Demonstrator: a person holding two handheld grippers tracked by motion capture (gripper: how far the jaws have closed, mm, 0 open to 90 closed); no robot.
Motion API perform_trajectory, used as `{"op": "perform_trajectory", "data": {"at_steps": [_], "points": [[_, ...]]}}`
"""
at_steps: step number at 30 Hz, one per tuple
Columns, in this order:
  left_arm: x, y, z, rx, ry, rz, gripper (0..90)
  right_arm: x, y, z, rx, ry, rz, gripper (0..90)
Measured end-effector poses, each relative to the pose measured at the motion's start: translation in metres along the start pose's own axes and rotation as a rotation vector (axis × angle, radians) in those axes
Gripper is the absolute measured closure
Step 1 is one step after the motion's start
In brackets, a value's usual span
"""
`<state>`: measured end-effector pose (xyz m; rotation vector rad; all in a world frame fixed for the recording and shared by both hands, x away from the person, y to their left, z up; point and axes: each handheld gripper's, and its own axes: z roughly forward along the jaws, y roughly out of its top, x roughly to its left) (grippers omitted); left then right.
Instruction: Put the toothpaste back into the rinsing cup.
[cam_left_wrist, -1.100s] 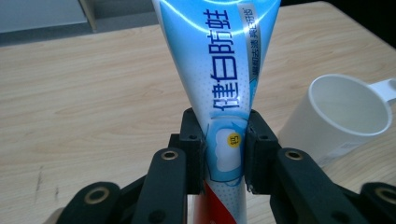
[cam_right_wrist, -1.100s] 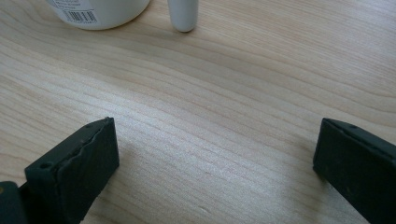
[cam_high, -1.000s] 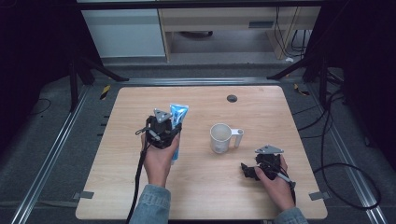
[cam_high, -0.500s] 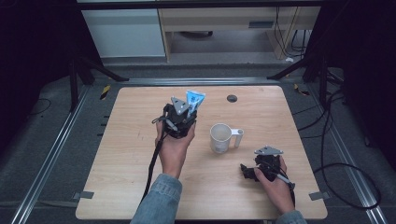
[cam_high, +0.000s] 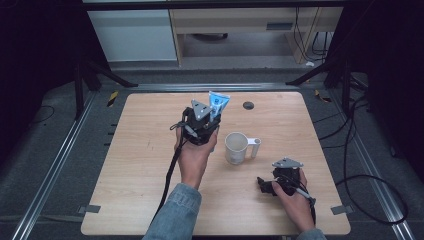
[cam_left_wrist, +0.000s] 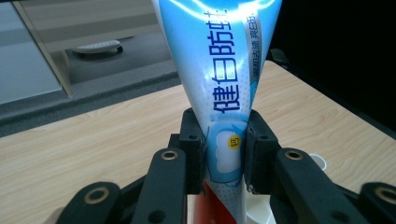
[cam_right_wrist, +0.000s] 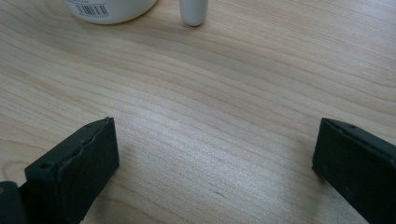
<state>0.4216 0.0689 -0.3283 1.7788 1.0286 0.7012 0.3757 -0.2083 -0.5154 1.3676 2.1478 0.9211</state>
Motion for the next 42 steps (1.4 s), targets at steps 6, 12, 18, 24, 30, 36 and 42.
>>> {"op": "perform_trajectory", "data": {"at_steps": [6,12,18,24,30,36,42], "points": [[-0.007,0.011,-0.002,-0.039,-0.011,0.013,72.4,0.000,0.000,0.000,0.002,0.005,0.005,0.6],[-0.007,0.019,0.002,-0.030,0.001,0.038,72.4,0.000,0.000,0.000,0.002,0.006,-0.003,0.7],[-0.005,0.021,-0.001,-0.058,0.008,0.037,72.5,0.000,0.000,0.001,0.000,0.003,-0.005,0.7],[-0.015,0.023,-0.001,-0.120,0.015,0.036,72.4,0.000,0.000,0.001,-0.001,0.003,-0.005,0.7],[-0.018,0.028,0.003,-0.120,0.010,0.012,72.4,-0.001,0.001,0.001,0.001,0.007,-0.004,0.4],[-0.029,0.029,0.004,-0.126,-0.002,0.023,72.3,0.000,0.001,0.001,0.003,0.008,-0.003,0.4],[-0.036,0.029,0.013,-0.150,-0.015,0.015,72.3,-0.001,0.002,0.001,0.003,0.011,-0.005,0.4]]}}
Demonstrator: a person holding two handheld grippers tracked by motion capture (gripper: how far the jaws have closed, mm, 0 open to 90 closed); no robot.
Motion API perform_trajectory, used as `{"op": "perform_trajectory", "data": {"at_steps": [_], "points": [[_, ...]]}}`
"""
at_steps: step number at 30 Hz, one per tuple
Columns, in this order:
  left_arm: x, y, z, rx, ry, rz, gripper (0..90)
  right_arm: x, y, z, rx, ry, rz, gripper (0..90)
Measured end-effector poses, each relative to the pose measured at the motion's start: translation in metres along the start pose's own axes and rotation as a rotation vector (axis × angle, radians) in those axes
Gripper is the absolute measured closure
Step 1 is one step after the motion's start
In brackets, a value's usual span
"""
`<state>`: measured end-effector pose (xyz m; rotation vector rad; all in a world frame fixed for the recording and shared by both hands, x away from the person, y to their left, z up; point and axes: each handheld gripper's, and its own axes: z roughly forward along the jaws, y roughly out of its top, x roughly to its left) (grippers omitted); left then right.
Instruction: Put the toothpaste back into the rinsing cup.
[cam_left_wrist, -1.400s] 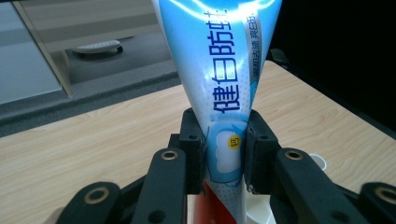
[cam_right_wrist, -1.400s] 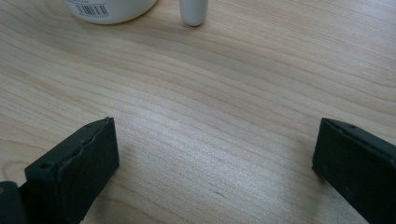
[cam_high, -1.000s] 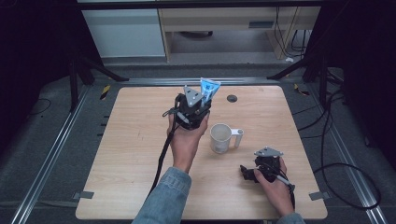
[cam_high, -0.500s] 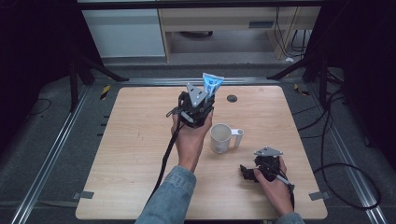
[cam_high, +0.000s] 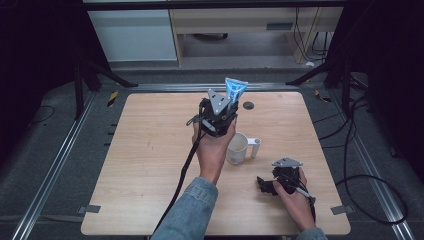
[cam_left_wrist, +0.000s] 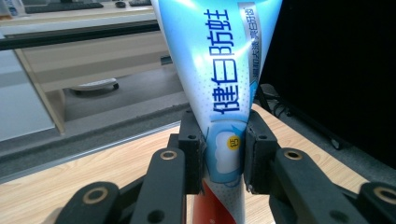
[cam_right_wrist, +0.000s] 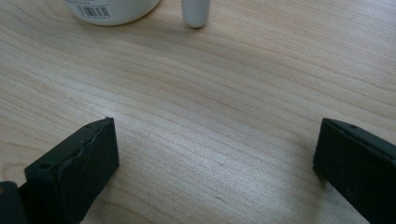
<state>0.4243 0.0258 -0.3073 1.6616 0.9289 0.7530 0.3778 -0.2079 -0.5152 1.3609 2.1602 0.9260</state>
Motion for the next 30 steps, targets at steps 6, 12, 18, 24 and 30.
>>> {"op": "perform_trajectory", "data": {"at_steps": [6,12,18,24,30], "points": [[-0.005,0.006,0.004,-0.041,-0.003,0.006,72.3,-0.001,0.000,0.001,-0.002,0.003,-0.013,0.4],[-0.007,0.011,0.006,-0.061,-0.007,0.002,72.4,-0.002,0.000,0.001,0.001,0.006,-0.026,0.4],[-0.007,0.008,0.009,-0.069,-0.003,-0.001,72.5,-0.002,0.000,0.001,0.002,0.007,-0.027,0.5],[-0.011,-0.001,0.013,-0.076,-0.007,-0.009,72.6,-0.002,0.000,0.001,0.002,0.007,-0.025,0.5],[-0.016,-0.014,0.017,-0.084,-0.004,-0.038,72.6,-0.002,0.000,0.000,0.003,0.005,-0.020,0.5]]}}
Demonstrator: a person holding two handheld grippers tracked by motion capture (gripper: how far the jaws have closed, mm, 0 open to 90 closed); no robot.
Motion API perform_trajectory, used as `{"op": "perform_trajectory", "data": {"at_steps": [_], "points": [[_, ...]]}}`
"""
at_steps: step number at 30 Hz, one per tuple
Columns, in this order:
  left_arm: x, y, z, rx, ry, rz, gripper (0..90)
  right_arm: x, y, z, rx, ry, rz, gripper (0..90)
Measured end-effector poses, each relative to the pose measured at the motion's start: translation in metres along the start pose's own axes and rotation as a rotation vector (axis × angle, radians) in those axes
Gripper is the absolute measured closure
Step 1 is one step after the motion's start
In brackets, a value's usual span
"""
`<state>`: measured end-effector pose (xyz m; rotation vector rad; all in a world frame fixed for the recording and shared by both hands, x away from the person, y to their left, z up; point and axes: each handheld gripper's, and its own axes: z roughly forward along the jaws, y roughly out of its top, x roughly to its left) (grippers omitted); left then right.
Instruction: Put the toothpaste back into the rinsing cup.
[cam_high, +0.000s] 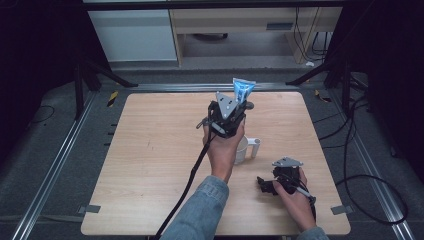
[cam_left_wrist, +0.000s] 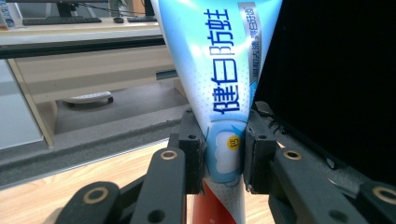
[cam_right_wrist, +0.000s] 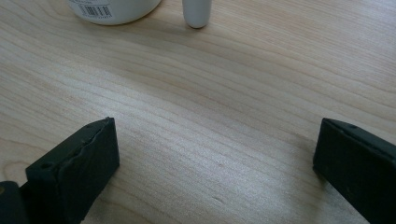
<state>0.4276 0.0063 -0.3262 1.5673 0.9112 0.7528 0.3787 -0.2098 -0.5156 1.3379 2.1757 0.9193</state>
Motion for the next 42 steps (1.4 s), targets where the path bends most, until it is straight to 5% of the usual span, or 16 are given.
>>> {"op": "perform_trajectory", "data": {"at_steps": [4,14,20,42], "points": [[0.001,-0.010,-0.002,-0.031,0.003,-0.022,72.5,0.001,0.000,0.000,-0.004,0.001,0.015,0.5],[-0.002,-0.028,0.005,-0.027,0.009,0.001,72.5,-0.001,0.000,0.000,-0.004,-0.007,-0.009,0.4],[-0.006,-0.037,0.006,-0.048,0.017,0.006,72.7,0.000,0.001,0.001,-0.005,-0.009,0.022,0.4],[0.003,-0.064,0.015,0.018,0.014,-0.016,72.5,0.000,0.001,0.001,-0.005,-0.008,0.022,0.4]]}}
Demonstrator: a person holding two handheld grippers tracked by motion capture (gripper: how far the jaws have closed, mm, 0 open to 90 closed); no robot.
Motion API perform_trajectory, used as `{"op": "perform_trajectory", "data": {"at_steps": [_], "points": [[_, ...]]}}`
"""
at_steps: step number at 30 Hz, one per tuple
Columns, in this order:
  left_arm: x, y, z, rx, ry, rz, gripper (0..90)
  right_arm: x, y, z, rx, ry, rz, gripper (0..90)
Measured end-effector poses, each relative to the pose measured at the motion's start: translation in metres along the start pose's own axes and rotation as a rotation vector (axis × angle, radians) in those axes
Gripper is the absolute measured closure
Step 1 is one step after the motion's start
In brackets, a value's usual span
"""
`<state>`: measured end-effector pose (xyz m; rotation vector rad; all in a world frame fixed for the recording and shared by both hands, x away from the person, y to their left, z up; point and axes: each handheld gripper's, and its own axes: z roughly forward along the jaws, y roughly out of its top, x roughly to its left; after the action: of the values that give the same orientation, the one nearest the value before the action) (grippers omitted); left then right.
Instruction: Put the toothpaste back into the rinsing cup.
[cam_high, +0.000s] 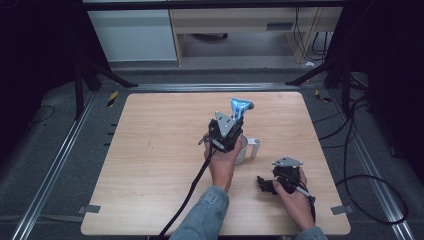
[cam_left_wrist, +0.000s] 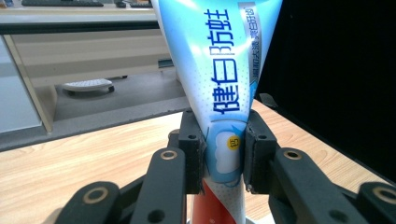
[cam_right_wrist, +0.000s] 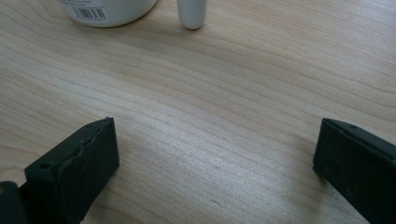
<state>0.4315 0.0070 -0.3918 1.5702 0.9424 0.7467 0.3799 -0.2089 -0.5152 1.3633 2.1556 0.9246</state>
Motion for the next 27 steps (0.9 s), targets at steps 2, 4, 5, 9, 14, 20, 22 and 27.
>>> {"op": "perform_trajectory", "data": {"at_steps": [2,4,5,9,14,20,22,27], "points": [[0.000,-0.002,0.000,0.007,-0.001,0.003,72.5,0.000,0.000,0.000,0.000,0.000,0.000,0.4],[0.000,-0.003,0.001,0.010,0.002,0.004,72.5,0.000,0.000,0.000,0.001,-0.001,-0.001,0.4],[0.001,-0.004,0.001,0.012,0.002,0.002,72.5,0.000,0.000,0.000,-0.001,0.000,-0.001,0.4],[0.001,-0.006,0.003,0.016,0.003,0.002,72.5,0.000,0.000,0.000,0.000,0.000,0.000,0.4],[0.002,-0.010,0.004,0.026,0.006,0.002,72.5,0.000,0.000,0.000,-0.001,0.000,0.000,0.4],[0.002,-0.015,0.006,0.043,0.007,0.003,72.5,0.000,0.000,0.000,-0.001,0.000,0.000,0.4],[0.002,-0.016,0.006,0.045,0.007,0.002,72.5,0.000,0.000,0.000,-0.001,0.000,-0.001,0.4],[0.003,-0.021,0.007,0.053,0.006,-0.007,72.5,0.000,0.000,0.000,-0.001,0.000,0.000,0.4]]}}
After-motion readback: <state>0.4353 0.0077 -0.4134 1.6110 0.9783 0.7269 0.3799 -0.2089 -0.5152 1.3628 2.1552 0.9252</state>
